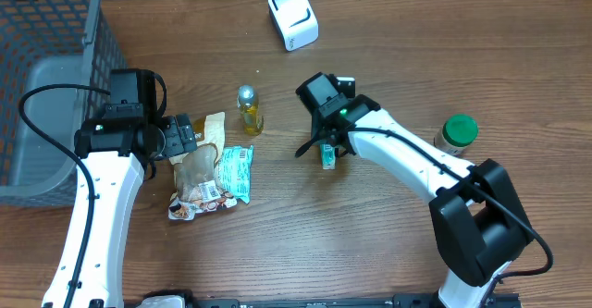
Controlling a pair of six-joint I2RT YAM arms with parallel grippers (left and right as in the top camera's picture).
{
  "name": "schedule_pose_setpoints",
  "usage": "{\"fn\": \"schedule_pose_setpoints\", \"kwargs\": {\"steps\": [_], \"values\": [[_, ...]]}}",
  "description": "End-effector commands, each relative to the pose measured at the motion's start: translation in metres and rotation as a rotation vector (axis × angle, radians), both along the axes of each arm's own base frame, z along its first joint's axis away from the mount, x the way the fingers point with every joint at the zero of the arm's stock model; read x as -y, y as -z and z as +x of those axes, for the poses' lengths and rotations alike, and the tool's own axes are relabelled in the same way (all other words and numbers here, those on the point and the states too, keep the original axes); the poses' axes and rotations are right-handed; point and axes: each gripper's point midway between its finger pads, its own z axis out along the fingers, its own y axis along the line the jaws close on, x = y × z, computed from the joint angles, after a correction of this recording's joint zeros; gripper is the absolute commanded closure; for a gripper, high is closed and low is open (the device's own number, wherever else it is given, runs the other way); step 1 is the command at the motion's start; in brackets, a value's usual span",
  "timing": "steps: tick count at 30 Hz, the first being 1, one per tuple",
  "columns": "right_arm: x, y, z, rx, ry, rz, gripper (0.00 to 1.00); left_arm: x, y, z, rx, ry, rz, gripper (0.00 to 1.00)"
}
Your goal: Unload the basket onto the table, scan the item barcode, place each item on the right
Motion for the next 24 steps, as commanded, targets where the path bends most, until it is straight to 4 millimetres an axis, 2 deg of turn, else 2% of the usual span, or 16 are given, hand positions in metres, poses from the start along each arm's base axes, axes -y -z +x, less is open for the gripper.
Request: {"fn": "schedule_pose_setpoints", "kwargs": {"steps": [1,4,8,9,20,24], "values": [[0.018,-0.011,0.01,0.033,0.053,-0.002,0.48,0.0,-0.006,0.004,0.015,0.014,0.002,0.0],[0.03,-0.008,0.009,0.003,0.079,-0.001,0.59,0.0,-0.006,0.004,0.015,0.014,0.002,0.0],[0.034,-0.002,0.0,-0.064,0.081,0.03,0.91,0.0,-0.006,0.004,0.015,0.014,0.002,0.01],[0.032,-0.001,-0.003,-0.08,0.077,0.042,0.96,0.0,-0.006,0.004,0.015,0.014,0.002,0.01],[-0.009,0.004,-0.034,-0.25,-0.007,0.246,0.96,0.0,-0.006,0.004,0.015,0.014,0.002,0.0],[-0.012,0.004,-0.036,-0.26,-0.013,0.264,0.96,0.0,-0.006,0.004,0.015,0.014,0.003,0.0]]}}
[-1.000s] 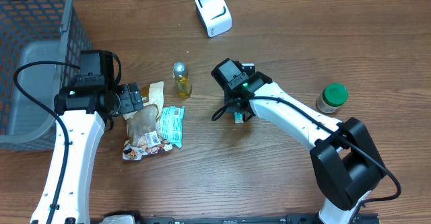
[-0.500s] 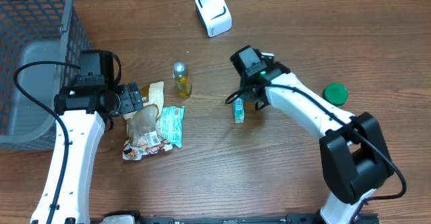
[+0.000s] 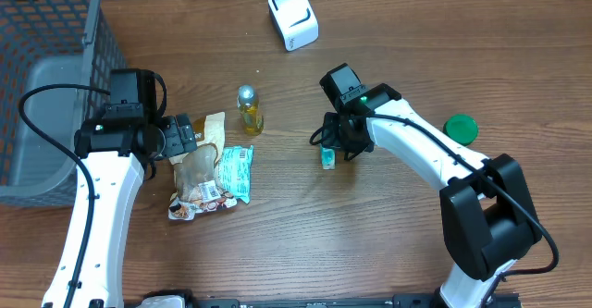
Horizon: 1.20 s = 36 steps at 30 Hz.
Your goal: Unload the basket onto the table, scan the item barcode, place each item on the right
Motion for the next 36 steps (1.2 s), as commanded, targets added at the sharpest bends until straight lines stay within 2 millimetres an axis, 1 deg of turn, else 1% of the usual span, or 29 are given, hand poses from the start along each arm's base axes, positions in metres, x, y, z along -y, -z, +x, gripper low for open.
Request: {"fn": "schedule_pose_setpoints", "kwargs": {"steps": [1,20,27,30,34,36], "values": [[-0.01,-0.01,-0.005,-0.003,-0.018,0.058,0.96,0.0,-0.006,0.004,0.015,0.014,0.002,0.0],[-0.015,-0.01,-0.006,-0.014,-0.024,0.084,0.95,0.0,-0.006,0.004,0.015,0.014,0.002,0.0],[-0.018,-0.011,-0.008,-0.02,-0.032,0.102,0.93,0.0,-0.006,0.004,0.015,0.014,0.002,0.01],[-0.022,-0.012,-0.009,-0.028,-0.038,0.123,0.9,0.0,-0.006,0.004,0.015,0.014,0.002,0.01],[-0.022,-0.012,-0.008,-0.023,-0.041,0.125,0.89,0.0,-0.006,0.004,0.015,0.014,0.002,0.0],[-0.023,-0.012,-0.008,-0.024,-0.043,0.128,0.82,0.0,-0.006,0.004,0.015,0.014,0.003,0.0]]}}
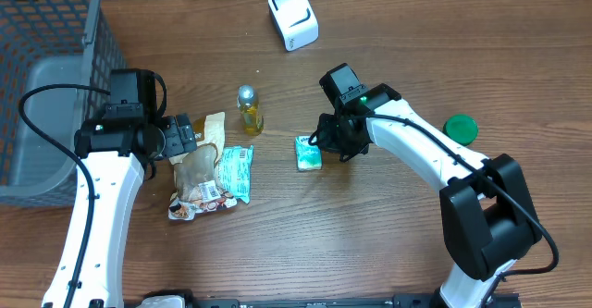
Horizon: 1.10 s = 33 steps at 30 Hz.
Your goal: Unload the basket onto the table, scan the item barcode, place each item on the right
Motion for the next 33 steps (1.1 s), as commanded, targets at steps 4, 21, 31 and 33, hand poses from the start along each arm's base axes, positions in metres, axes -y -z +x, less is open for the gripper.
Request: {"fn": "schedule_pose_setpoints", "kwargs": {"steps": [4,21,31,33], "values": [[-0.013,-0.012,-0.004,0.019,-0.093,0.069,0.76,0.0,-0.006,0.004,0.015,0.014,0.003,0.0],[-0.022,-0.016,0.0,0.061,-0.182,0.107,0.54,0.0,-0.006,0.004,0.015,0.014,0.003,0.0],[-0.018,-0.014,0.002,0.075,-0.201,0.078,0.57,0.0,-0.006,0.004,0.015,0.014,0.003,0.01],[-0.017,-0.014,0.001,0.071,-0.201,0.077,0.62,0.0,-0.006,0.004,0.015,0.014,0.003,0.0]]}}
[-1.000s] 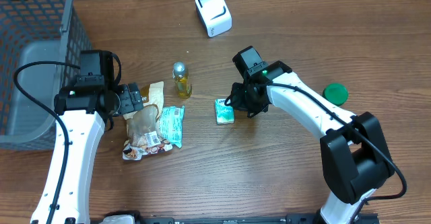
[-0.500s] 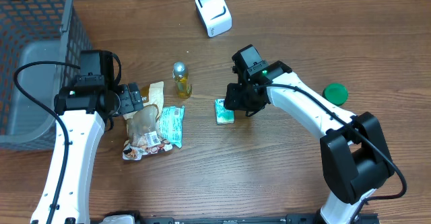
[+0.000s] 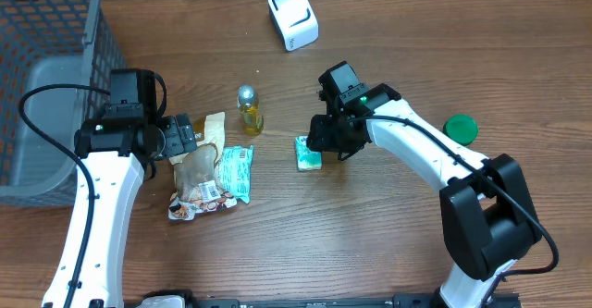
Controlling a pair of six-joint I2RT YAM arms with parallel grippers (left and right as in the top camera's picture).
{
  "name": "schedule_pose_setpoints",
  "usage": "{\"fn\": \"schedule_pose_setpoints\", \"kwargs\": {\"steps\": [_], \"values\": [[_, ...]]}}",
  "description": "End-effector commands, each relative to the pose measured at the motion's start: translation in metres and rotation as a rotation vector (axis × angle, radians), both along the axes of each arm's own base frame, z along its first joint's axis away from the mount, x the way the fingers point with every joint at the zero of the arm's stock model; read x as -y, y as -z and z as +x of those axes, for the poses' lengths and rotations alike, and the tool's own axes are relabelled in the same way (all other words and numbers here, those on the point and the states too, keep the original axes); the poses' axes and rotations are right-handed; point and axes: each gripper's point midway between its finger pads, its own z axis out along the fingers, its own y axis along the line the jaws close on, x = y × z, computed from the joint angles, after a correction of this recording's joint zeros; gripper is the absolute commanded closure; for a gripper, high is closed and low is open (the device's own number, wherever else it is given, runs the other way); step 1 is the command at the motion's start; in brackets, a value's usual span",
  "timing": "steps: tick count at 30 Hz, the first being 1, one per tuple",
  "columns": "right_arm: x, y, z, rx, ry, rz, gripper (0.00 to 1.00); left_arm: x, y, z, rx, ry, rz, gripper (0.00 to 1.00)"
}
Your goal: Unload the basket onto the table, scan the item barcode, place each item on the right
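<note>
A small teal box [image 3: 307, 154] lies flat on the wooden table, left of centre-right. My right gripper [image 3: 319, 142] hangs right at the box's right edge, its dark fingers spread and partly over that edge; nothing looks clamped. The white barcode scanner [image 3: 293, 17] stands at the far edge of the table. My left gripper [image 3: 188, 134] hovers open over the top of a pile of snack packets [image 3: 197, 183], holding nothing.
A small bottle of yellow liquid with a silver cap [image 3: 247, 109] stands between the two grippers. A teal packet [image 3: 237, 170] lies beside the snack pile. A green-lidded jar [image 3: 460, 126] sits at the right. A grey mesh basket [image 3: 42, 58] fills the far left.
My right gripper has shifted slightly left and now reaches over the right edge of the flat teal box. The box, the left arm and everything else stay put.
At first my right gripper was around the teal box standing on edge near the table's middle. Then the arm had swung right, with the box still upright below the fingers. Later the box lay flat, further left, beside the gripper, which has now closed in on it.
</note>
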Motion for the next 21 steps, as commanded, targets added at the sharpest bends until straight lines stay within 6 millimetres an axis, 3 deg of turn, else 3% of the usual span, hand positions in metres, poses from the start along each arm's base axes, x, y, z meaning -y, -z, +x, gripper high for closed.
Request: {"fn": "schedule_pose_setpoints", "kwargs": {"steps": [1,7,12,21], "values": [[0.0,-0.008,-0.001,0.026,-0.02,-0.001,0.65,0.0,-0.006,0.004,0.015,0.014,0.003,0.01],[0.003,-0.001,-0.005,0.015,-0.019,-0.008,0.66,0.0,-0.006,0.004,0.015,0.014,0.003,0.0],[0.002,0.016,-0.009,0.025,-0.022,0.01,0.67,0.0,-0.006,0.004,0.015,0.014,0.003,0.01],[-0.003,0.031,-0.002,0.091,-0.023,0.056,0.7,0.0,-0.006,0.004,0.015,0.014,0.003,0.0]]}}
